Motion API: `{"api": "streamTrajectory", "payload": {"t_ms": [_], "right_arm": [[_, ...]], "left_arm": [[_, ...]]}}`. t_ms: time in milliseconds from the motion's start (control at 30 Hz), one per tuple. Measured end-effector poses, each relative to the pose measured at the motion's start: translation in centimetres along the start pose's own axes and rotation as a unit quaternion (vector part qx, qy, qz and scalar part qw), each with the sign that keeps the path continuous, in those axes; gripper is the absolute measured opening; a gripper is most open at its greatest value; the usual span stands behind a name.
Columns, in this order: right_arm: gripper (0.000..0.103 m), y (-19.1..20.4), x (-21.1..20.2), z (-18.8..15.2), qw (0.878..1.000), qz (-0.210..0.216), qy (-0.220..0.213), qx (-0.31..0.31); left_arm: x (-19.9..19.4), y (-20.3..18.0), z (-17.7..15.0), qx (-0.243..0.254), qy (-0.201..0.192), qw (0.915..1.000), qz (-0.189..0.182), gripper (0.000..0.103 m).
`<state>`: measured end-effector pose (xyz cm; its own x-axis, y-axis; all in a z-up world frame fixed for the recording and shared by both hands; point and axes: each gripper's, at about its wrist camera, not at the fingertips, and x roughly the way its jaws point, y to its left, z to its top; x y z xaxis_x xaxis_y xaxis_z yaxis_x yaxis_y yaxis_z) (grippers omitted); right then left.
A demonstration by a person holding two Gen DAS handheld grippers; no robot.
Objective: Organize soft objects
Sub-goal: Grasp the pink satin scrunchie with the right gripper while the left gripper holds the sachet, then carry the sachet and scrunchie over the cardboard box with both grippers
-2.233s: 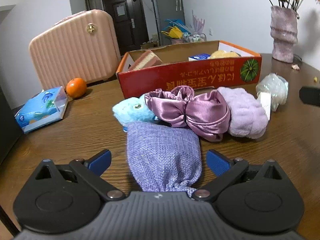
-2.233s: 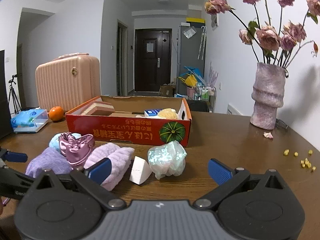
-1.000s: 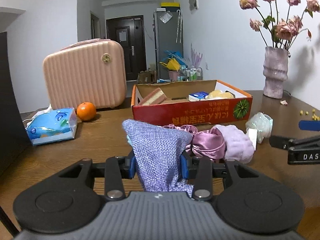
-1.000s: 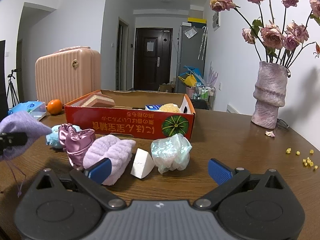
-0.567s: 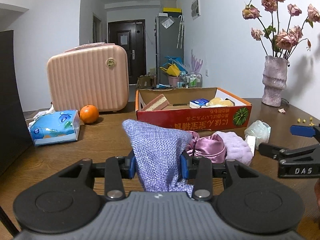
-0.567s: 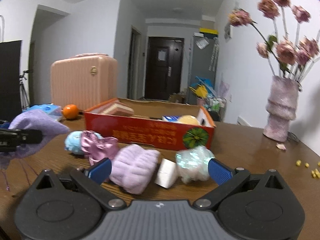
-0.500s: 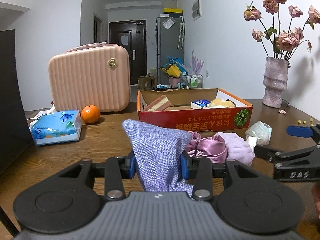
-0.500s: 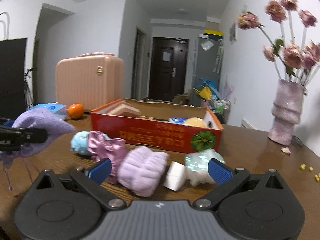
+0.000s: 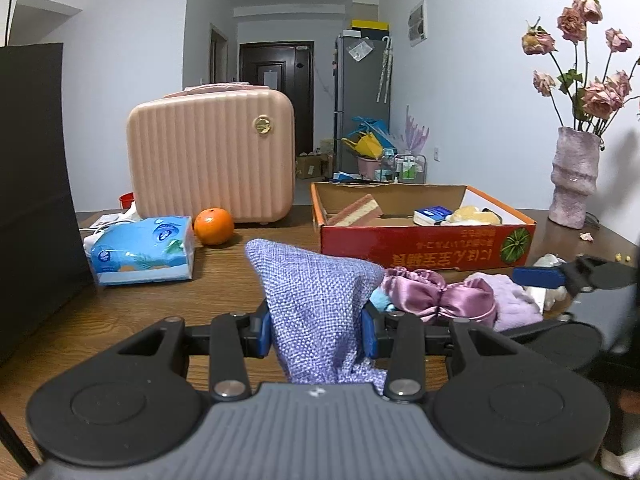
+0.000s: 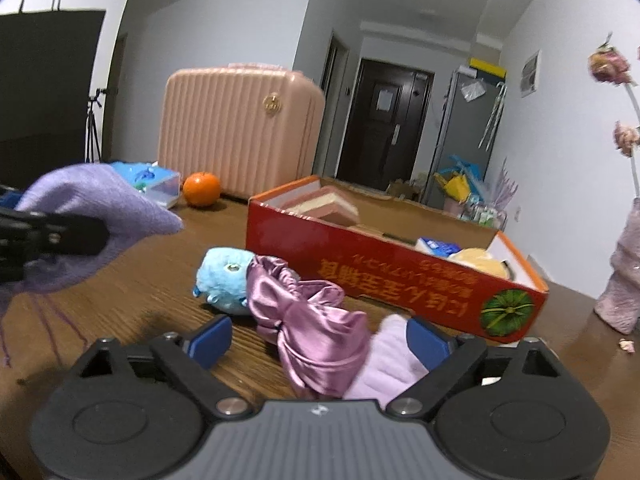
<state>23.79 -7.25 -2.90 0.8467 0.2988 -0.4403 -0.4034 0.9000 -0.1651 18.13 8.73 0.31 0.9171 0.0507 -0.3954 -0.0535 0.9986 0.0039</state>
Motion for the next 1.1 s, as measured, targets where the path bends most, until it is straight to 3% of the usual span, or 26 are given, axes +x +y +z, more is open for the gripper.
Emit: {"api": "streamTrajectory", "payload": {"t_ms": [300, 467, 700, 1100], "right_arm": [[0.078, 0.8, 4.4, 0.5, 0.999, 0.003, 0.045, -0.014], [0.059, 0.2, 5.4, 0.6, 0.997, 0.021, 0.069, 0.004], [0.045, 0.2, 4.3, 0.4, 0.998, 0.029, 0.054, 0.008], [0.043, -1.0, -1.2, 0.2, 0.998, 0.045, -0.015, 0.042]], "left_arm": [[0.5, 1.0, 0.0, -0.012, 0.010, 0.9998, 0.008, 0.041], [0.8, 1.0, 0.0, -0.008, 0.013, 0.9998, 0.009, 0.041], [0.9, 0.9, -0.2, -0.005, 0.016, 0.9998, 0.011, 0.041], [0.9, 0.9, -0.1, -0.007, 0.012, 0.9998, 0.011, 0.041]]}}
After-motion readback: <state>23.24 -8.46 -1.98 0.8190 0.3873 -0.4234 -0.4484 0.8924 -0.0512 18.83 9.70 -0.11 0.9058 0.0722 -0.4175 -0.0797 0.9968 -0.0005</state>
